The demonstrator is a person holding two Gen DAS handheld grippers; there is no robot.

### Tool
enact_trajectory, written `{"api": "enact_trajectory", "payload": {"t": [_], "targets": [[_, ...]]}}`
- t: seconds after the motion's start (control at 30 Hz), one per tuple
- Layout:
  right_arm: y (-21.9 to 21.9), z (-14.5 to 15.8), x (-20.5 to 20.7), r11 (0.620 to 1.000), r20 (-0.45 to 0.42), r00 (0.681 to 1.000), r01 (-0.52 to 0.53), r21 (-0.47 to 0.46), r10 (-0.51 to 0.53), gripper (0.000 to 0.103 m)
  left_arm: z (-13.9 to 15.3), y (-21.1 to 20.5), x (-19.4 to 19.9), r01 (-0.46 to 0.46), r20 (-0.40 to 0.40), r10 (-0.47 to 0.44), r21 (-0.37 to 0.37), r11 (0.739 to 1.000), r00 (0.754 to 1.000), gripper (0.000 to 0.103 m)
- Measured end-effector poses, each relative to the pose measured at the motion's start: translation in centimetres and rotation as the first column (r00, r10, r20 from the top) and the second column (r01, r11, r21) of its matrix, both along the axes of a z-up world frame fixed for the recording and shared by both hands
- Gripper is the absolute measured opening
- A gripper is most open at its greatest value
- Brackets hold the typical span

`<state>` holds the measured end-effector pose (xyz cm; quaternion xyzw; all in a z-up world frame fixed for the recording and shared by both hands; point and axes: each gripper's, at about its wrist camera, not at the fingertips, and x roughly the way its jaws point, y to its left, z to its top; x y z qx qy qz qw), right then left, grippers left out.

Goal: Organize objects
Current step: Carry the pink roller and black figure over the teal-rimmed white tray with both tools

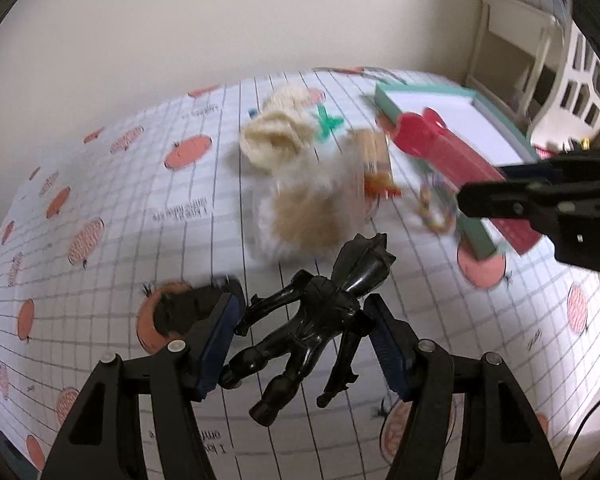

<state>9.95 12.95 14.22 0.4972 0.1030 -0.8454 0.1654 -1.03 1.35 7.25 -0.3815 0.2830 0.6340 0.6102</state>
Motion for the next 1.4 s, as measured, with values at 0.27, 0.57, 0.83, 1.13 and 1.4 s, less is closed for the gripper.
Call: {"api": "enact_trajectory", "payload": {"t": [0.27, 0.57, 0.83, 1.13, 1.4], "targets": [[2.9, 3.2, -3.0, 0.979, -0.035, 0.981, 0.190, -0.072, -0.193, 0.029, 2.8, 5.2, 0.3, -0.008, 0.033, 0.007, 0.032, 0.999, 0.999, 0.067], [7.6, 4.5, -6.0, 0.941, -0.056, 0.944, 0.316, -0.122, -0.324, 0.029, 5.9, 10.5, 3.6, 0.018, 0.082, -0.024, 0.081, 0.997, 0.996, 0.067], [13.7, 3.5, -6.9, 0.894, -0.063, 0.893, 0.440, -0.084, -0.445, 0.029, 6.7, 14.3, 7.3, 0.058, 0.112, -0.069, 0.104, 0.993, 0.991, 0.067], [18.8, 1.2, -7.9, 0.870, -0.048, 0.869, 0.490, -0.059, -0.493, 0.029, 5.7, 17.8, 11.8, 0.129, 0.122, -0.140, 0.091, 0.987, 0.983, 0.067], [21.1, -1.7, -9.0, 0.853, -0.008, 0.854, 0.518, -0.055, -0.520, 0.029, 4.1, 20.9, 14.3, 0.156, 0.148, -0.164, 0.064, 0.986, 0.975, 0.067]]}}
